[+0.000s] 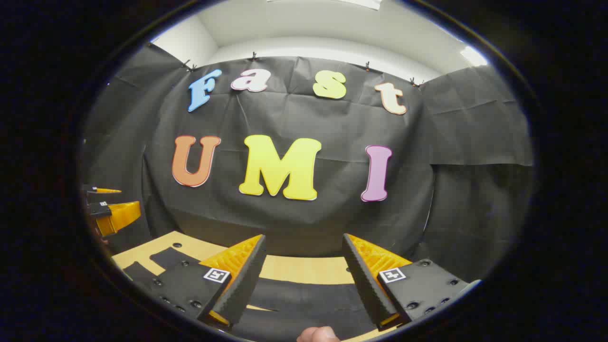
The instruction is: Grasp the waist and the cuffs of the jeans and fold them to make the two legs overlap; first hold the waist and fold one-third of the jeans toward the cuffs, then hold the cuffs and fold the remaining one-third in the same direction to finish folding.
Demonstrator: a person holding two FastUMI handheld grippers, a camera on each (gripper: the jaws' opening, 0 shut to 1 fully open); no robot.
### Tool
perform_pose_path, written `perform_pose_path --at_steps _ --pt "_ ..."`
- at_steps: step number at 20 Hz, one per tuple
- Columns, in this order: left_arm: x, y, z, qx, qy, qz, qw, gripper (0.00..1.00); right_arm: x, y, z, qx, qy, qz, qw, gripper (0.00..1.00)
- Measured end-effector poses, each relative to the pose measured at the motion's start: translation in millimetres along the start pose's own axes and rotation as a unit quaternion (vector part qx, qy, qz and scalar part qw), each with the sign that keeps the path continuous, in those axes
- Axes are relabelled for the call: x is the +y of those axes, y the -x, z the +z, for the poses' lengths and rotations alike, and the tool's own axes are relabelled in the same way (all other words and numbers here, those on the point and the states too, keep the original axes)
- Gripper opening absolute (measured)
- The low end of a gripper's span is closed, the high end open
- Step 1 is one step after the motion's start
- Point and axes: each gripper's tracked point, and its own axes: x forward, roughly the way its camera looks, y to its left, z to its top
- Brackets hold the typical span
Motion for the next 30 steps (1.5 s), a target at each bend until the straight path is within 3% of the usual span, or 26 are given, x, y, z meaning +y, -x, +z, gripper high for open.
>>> perform_pose_path --at_steps 15,21,27,28,29,30 --pt "-8.5 -1.3 -5.4 0.006 -0.007 0.005 1.0 0.98 -13.2 -10.1 -8.3 0.005 -0.002 0.005 1.0 0.98" --pt "-26.4 -3.2 -6.3 0.005 -0.003 0.02 1.0 0.98 -24.0 -21.6 -18.0 0.009 0.005 0.035 0.999 0.97" --pt "-6.1 6.1 -34.7 0.042 0.015 0.053 0.998 1.0 -76.4 -23.5 -42.0 0.026 0.005 0.016 1.0 0.98" --pt "6.3 10.6 -44.5 0.054 0.02 0.065 0.996 0.94 -91.4 -23.2 -53.7 0.04 0.005 0.006 0.999 0.97" --pt "22.1 16.0 -55.1 0.07 0.029 0.08 0.994 1.0 -106.2 -21.7 -65.4 0.058 -0.003 0.0 0.998 0.98" --pt "39.4 21.4 -68.3 0.087 0.045 0.099 0.99 1.0 -121.5 -18.1 -80.5 0.083 -0.017 -0.009 0.996 0.97"
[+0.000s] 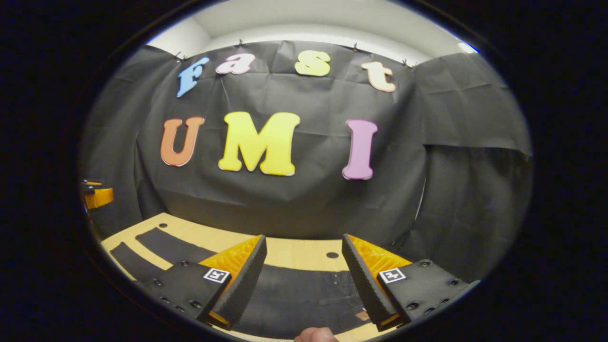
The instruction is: Grasp the waist and the cuffs of the jeans and fold them to make the two legs overlap; first hold the waist and fold one-third of the jeans toward the cuffs, then hold the cuffs and fold the remaining one-third in the same direction to finish folding.
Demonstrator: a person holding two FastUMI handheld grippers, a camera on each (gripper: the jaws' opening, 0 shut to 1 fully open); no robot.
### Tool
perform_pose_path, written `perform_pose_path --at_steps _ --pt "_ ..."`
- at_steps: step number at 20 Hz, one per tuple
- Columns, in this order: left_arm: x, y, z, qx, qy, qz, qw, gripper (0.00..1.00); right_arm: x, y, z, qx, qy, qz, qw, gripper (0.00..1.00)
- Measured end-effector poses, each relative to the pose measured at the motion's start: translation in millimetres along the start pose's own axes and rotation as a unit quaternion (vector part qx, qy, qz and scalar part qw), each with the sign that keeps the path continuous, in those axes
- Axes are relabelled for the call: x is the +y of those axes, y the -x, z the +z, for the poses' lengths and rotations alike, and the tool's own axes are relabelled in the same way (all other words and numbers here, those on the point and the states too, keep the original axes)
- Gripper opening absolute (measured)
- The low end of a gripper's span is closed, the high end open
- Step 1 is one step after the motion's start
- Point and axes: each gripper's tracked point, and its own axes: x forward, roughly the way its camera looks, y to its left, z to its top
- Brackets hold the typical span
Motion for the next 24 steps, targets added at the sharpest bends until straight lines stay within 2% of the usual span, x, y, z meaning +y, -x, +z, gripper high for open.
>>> perform_pose_path --at_steps 3,5,6,7,8,10,12,14,15,16,17,18,21,22,24 --pt "65.1 4.9 -47.6 0.062 0.066 0.056 0.994 1.0 -48.8 3.7 -42.6 0.083 -0.07 -0.031 0.994 0.97" --pt "103.4 12.8 -84.4 0.11 0.132 0.081 0.982 1.0 -71.3 7.9 -80.0 0.148 -0.142 -0.036 0.978 0.98" --pt "121.0 16.4 -104.0 0.136 0.174 0.096 0.97 0.99 -81.2 10.5 -101.1 0.179 -0.186 -0.042 0.965 0.98" --pt "134.6 19.6 -126.1 0.167 0.226 0.108 0.954 0.98 -90.3 13.7 -119.2 0.204 -0.236 -0.051 0.949 0.98" --pt "147.0 26.4 -151.1 0.202 0.283 0.13 0.928 0.98 -97.0 17.5 -138.4 0.227 -0.283 -0.066 0.929 0.96" --pt "163.1 35.5 -186.7 0.238 0.388 0.166 0.875 0.99 -114.0 24.3 -173.5 0.256 -0.351 -0.095 0.896 0.92" --pt "165.5 33.6 -206.9 0.249 0.481 0.174 0.822 0.99 -113.5 30.3 -199.5 0.281 -0.402 -0.103 0.865 0.92" --pt "156.4 33.6 -224.1 0.268 0.541 0.175 0.777 1.0 -102.7 42.4 -223.4 0.306 -0.449 -0.1 0.834 0.92" --pt "150.1 33.1 -230.4 0.275 0.563 0.177 0.759 0.98 -97.4 43.8 -230.8 0.311 -0.472 -0.102 0.819 0.98" --pt "144.0 30.7 -233.3 0.275 0.58 0.177 0.746 0.99 -93.4 43.4 -236.8 0.315 -0.492 -0.103 0.805 1.0" --pt "156.3 28.7 -239.2 0.277 0.591 0.178 0.737 0.99 -93.8 41.3 -240.9 0.314 -0.502 -0.111 0.798 0.98" --pt "146.8 27.2 -240.1 0.278 0.596 0.18 0.732 0.99 -93.2 40.7 -239.8 0.313 -0.511 -0.113 0.793 0.98" --pt "145.2 20.4 -258.1 0.298 0.593 0.189 0.724 0.99 -95.0 38.9 -239.4 0.312 -0.525 -0.114 0.783 0.98" --pt "147.5 14.9 -258.2 0.296 0.592 0.191 0.725 1.0 -95.3 37.3 -240.9 0.313 -0.531 -0.114 0.779 0.98" --pt "146.9 2.8 -260.3 0.299 0.587 0.188 0.729 0.96 -98.1 31.7 -242.2 0.313 -0.547 -0.125 0.766 0.98"
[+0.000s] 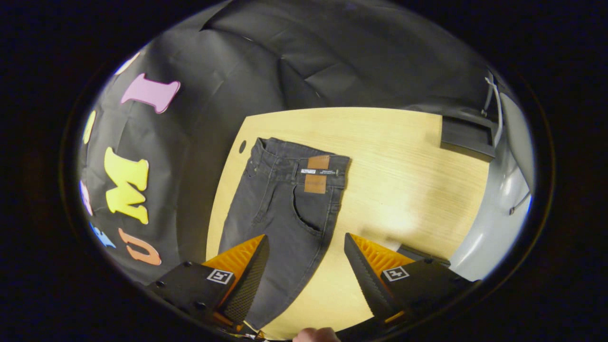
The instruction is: Grasp the waist and the cuffs of the jeans and fold them to make the two legs overlap; first hold the waist and fold one-third of the jeans toward the cuffs, then hold the cuffs and fold the remaining one-third in the same direction to finish folding.
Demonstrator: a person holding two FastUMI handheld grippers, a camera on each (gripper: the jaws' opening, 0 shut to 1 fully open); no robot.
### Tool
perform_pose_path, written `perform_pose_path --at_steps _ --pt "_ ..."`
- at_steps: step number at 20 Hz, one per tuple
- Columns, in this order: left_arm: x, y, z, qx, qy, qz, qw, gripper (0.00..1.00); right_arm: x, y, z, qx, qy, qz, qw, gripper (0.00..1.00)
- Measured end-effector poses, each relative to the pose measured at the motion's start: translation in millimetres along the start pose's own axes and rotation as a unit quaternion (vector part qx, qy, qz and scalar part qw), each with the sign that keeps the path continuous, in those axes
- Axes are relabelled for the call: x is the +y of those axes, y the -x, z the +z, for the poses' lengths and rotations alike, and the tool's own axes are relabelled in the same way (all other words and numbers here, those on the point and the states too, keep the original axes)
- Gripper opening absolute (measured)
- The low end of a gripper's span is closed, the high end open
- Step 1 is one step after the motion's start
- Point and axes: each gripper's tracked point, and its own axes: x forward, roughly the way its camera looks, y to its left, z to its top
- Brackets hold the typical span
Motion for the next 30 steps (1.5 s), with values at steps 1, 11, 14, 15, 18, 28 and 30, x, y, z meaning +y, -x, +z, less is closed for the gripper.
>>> perform_pose_path --at_steps 1,11,14,15,18,28,30 --pt "-2.6 -2.5 0.2 0.001 -0.005 0.001 1.0 0.96 1.7 -1.4 2.1 -0.001 -0.014 -0.002 1.0 0.98" --pt "-25.0 -20.2 2.0 -0.005 -0.01 -0.003 1.0 1.0 3.1 -46.0 27.8 0.004 -0.043 -0.01 0.999 0.95" --pt "-34.3 -26.7 2.5 -0.002 -0.011 -0.006 1.0 0.95 12.9 -58.1 29.2 0.006 -0.037 -0.002 0.999 0.95" --pt "-37.2 -29.8 2.9 -0.002 -0.01 -0.006 1.0 0.95 16.0 -61.4 30.7 0.005 -0.038 0.001 0.999 0.95" --pt "-41.1 -37.6 1.8 0.004 -0.016 0.002 1.0 0.91 19.2 -67.6 34.6 0.003 -0.052 -0.007 0.999 0.93" --pt "-48.0 -40.4 -2.1 0.042 -0.012 -0.014 0.999 0.07 2.5 -61.0 40.4 0.005 -0.107 -0.053 0.993 0.03" --pt "-61.9 -29.2 0.3 0.047 -0.018 -0.03 0.998 0.05 12.7 -52.3 40.1 0.009 -0.104 -0.038 0.994 0.02"
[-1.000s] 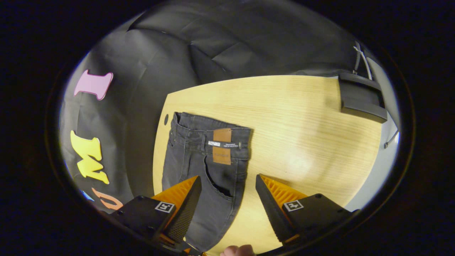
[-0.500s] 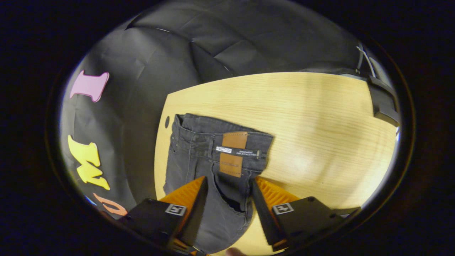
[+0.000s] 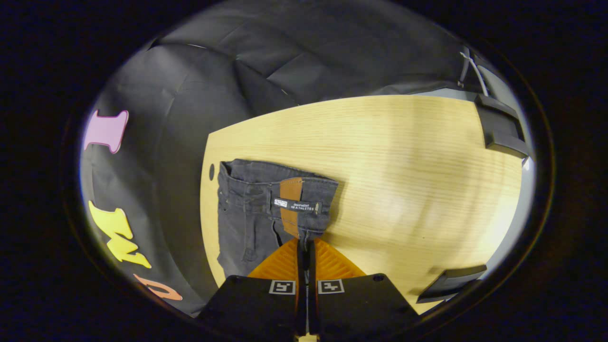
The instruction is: Grasp the waist and the cuffs of the jeans and fold them to make the two legs overlap; first hold the waist and fold one-third of the jeans toward the cuffs, then hold the cuffs and fold the remaining one-third in the same direction to finish folding.
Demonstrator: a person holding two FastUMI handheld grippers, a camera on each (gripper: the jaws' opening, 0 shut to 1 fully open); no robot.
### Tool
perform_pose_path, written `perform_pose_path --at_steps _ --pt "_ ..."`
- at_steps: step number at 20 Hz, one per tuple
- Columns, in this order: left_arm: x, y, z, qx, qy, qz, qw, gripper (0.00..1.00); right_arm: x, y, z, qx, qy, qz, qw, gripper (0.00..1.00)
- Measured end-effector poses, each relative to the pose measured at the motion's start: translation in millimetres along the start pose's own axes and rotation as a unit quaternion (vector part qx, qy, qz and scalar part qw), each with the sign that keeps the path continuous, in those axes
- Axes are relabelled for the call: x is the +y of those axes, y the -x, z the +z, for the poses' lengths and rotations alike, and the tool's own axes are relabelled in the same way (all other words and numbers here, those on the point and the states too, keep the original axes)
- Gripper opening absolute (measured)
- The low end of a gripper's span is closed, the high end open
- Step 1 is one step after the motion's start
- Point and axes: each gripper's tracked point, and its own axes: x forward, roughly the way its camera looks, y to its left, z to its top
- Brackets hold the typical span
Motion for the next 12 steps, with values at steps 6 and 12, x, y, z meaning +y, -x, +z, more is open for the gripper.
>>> perform_pose_path --at_steps 6,12 --pt "-52.8 23.4 2.8 0.017 -0.064 -0.028 0.997 0.04 69.3 29.9 1.5 0.003 0.036 0.064 0.997 0.02" --pt "-124.9 2.7 23.3 0.035 -0.154 -0.032 0.987 0.04 155.3 24.5 4.5 0.004 0.121 0.089 0.989 0.02"
